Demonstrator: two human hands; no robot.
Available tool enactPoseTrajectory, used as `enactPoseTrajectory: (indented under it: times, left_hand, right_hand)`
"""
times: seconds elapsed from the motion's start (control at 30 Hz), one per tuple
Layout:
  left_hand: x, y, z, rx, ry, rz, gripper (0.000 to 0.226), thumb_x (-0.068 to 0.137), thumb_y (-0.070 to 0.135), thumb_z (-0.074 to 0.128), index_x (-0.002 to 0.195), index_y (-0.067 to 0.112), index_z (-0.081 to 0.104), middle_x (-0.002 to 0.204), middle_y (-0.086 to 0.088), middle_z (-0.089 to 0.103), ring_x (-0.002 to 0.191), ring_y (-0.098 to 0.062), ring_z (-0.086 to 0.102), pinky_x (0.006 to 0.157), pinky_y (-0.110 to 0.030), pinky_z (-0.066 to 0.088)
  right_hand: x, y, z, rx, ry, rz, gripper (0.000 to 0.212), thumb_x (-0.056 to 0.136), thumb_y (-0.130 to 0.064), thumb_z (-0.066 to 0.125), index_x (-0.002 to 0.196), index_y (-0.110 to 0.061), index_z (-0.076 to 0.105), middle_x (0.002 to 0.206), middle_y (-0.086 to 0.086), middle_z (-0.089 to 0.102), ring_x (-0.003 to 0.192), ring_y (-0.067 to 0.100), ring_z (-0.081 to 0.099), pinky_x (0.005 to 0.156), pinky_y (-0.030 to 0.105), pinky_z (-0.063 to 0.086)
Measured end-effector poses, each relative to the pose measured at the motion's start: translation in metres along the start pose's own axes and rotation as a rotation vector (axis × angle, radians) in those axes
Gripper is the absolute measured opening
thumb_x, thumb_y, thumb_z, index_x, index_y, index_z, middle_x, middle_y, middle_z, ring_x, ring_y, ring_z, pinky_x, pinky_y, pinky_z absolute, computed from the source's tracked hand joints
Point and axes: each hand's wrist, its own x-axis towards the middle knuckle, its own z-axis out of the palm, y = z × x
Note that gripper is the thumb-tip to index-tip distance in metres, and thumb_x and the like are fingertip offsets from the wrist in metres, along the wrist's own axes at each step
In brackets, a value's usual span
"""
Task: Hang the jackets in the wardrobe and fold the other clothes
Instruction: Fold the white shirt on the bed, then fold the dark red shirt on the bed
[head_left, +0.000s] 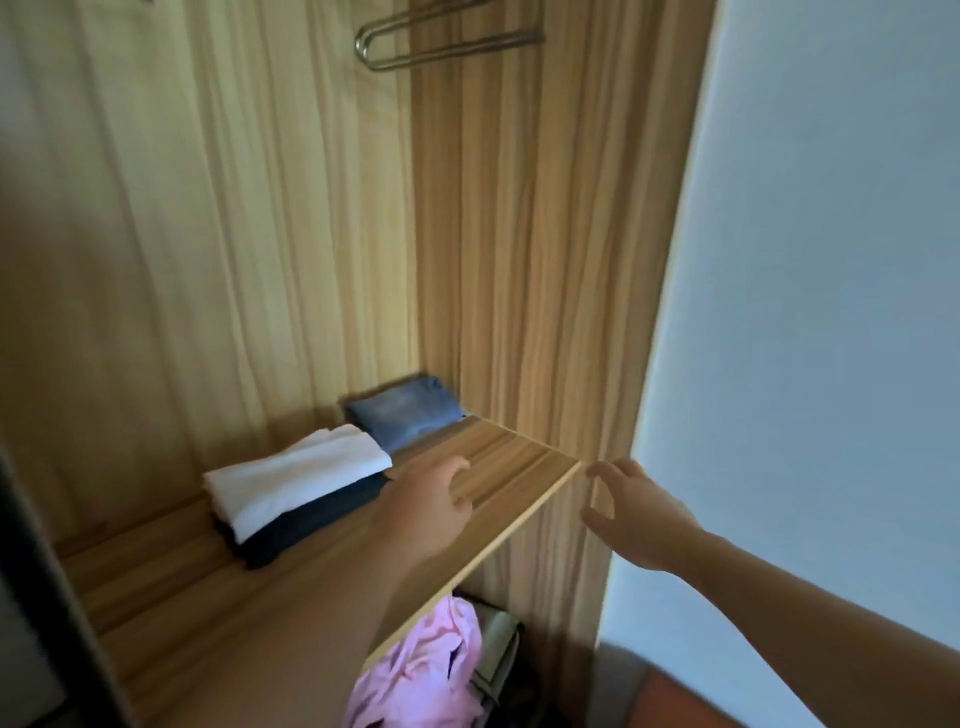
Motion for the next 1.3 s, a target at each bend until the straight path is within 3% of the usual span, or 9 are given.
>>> enactPoseTrajectory:
  times: [0.17, 0.33, 0.57, 0.73, 0.97, 1.17, 1.3]
  left_hand:
    - [-0.039, 0.083, 0.004, -0.099, -0.067, 0.215, 0.039, 0.082, 0.025, 0.066, 0.121, 0.022, 0.063, 0.116, 0.003, 0.063, 0.109, -0.017, 0.058, 0.092, -0.035, 0.047]
    - [-0.088, 0.17, 0.038, -0.176, -0.179, 0.351, 0.044, 0.08, 0.027, 0.071, 0.123, 0.017, 0.063, 0.124, -0.002, 0.061, 0.115, -0.02, 0.055, 0.098, -0.031, 0.041]
    - [-0.178, 0.31, 0.085, -0.086, -0.418, 0.726, 0.049, 0.081, 0.048, 0.053, 0.129, 0.038, 0.051, 0.13, 0.015, 0.05, 0.119, -0.013, 0.049, 0.096, -0.037, 0.045]
    - [-0.28, 0.377, 0.111, -0.223, -0.557, 1.039, 0.048, 0.084, 0.046, 0.056, 0.13, 0.034, 0.052, 0.133, 0.01, 0.052, 0.122, -0.016, 0.049, 0.095, -0.035, 0.045]
    - [-0.439, 0.422, 0.094, -0.372, -0.774, 1.316, 0.049, 0.081, 0.048, 0.061, 0.128, 0.034, 0.055, 0.13, 0.01, 0.054, 0.12, -0.016, 0.051, 0.097, -0.036, 0.046]
    - [-0.561, 0.464, 0.027, -0.464, -0.77, 1.546, 0.051, 0.083, 0.049, 0.058, 0.131, 0.034, 0.052, 0.134, 0.006, 0.054, 0.122, -0.016, 0.05, 0.094, -0.036, 0.049]
    - [-0.63, 0.472, -0.009, -0.454, -0.772, 1.618, 0.052, 0.085, 0.046, 0.058, 0.134, 0.03, 0.051, 0.136, 0.002, 0.053, 0.124, -0.019, 0.049, 0.098, -0.036, 0.047]
  right_hand:
    - [-0.113, 0.065, -0.044, -0.005, 0.068, 0.198, 0.052, 0.092, -0.048, 0.052, 0.139, -0.029, 0.038, 0.141, -0.007, 0.035, 0.08, 0.01, 0.057, 0.077, 0.03, 0.049]
    - [-0.235, 0.115, -0.075, 0.005, 0.154, 0.361, 0.049, 0.091, -0.048, 0.051, 0.136, -0.031, 0.039, 0.137, -0.007, 0.039, 0.086, 0.012, 0.055, 0.081, 0.032, 0.049]
    - [-0.459, 0.129, -0.096, -0.066, 0.281, 0.773, 0.049, 0.091, -0.047, 0.052, 0.136, -0.031, 0.04, 0.136, -0.007, 0.041, 0.091, 0.012, 0.06, 0.077, 0.033, 0.051]
    - [-0.61, 0.081, -0.086, -0.177, 0.345, 1.104, 0.051, 0.09, -0.051, 0.05, 0.137, -0.032, 0.04, 0.132, -0.009, 0.043, 0.109, 0.014, 0.055, 0.07, 0.027, 0.045]
    - [-0.77, -0.038, -0.076, -0.249, 0.422, 1.462, 0.054, 0.088, -0.05, 0.054, 0.136, -0.028, 0.042, 0.13, -0.005, 0.045, 0.113, 0.018, 0.054, 0.083, 0.03, 0.046]
    - [-0.881, -0.125, -0.107, -0.346, 0.507, 1.657, 0.057, 0.088, -0.052, 0.055, 0.138, -0.028, 0.042, 0.134, -0.001, 0.045, 0.122, 0.022, 0.05, 0.093, 0.032, 0.045]
    - [-0.94, -0.169, -0.111, -0.359, 0.522, 1.719, 0.06, 0.087, -0.054, 0.055, 0.139, -0.028, 0.04, 0.134, -0.002, 0.044, 0.121, 0.022, 0.05, 0.089, 0.033, 0.046]
